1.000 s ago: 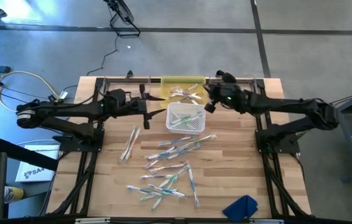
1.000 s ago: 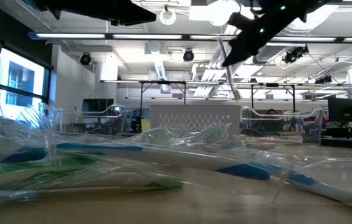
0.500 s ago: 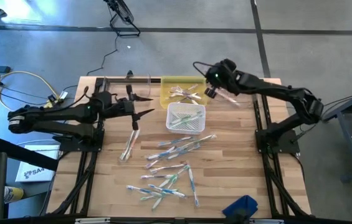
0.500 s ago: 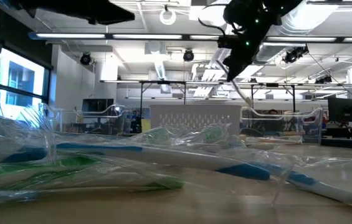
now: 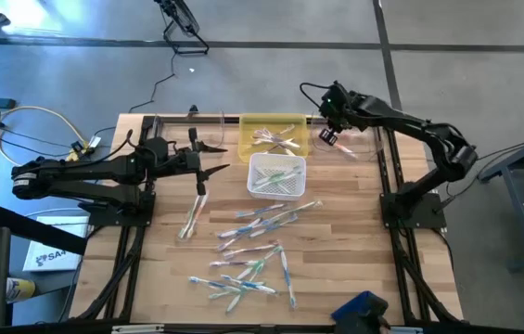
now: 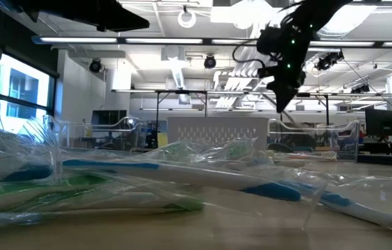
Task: Pick & Place Toothbrushes
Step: Put the orange toothbrush into the right transparent bin, then put the green toothbrush into the white bin
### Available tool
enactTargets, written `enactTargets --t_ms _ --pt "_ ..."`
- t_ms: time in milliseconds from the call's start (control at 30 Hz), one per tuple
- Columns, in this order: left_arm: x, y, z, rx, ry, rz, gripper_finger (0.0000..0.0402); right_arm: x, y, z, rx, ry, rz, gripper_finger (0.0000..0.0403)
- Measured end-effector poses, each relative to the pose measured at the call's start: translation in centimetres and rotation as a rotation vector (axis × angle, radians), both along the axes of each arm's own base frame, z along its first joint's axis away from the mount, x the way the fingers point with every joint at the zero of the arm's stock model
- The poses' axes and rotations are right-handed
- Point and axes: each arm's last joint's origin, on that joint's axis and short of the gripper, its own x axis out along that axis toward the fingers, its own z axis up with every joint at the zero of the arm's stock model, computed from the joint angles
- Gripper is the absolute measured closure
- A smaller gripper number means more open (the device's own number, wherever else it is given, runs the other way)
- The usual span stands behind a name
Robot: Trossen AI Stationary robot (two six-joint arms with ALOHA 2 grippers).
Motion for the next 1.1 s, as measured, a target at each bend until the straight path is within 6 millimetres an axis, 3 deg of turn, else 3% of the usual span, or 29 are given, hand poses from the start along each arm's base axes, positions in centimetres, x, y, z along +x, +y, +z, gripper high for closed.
enactTargets --t_ms 500,633,900,1100 --pt "0.0 0.0 -0.2 -0.023 0.018 0.0 0.0222 0.8 -1.8 -6.9 0.233 0.218 0.011 0.0365" --pt "0.0 0.0 -0.2 -0.023 0.018 0.0 0.0222 0.9 -1.8 -7.1 0.238 0.219 0.013 0.036" --pt "0.0 0.0 -0.2 -0.023 0.019 0.0 0.0222 0.7 -1.7 -6.3 0.18 0.249 0.013 0.0242" --pt "0.0 0.0 -0.2 -0.023 0.018 0.0 0.0222 0.3 -1.4 -5.1 0.122 0.262 0.003 0.0239"
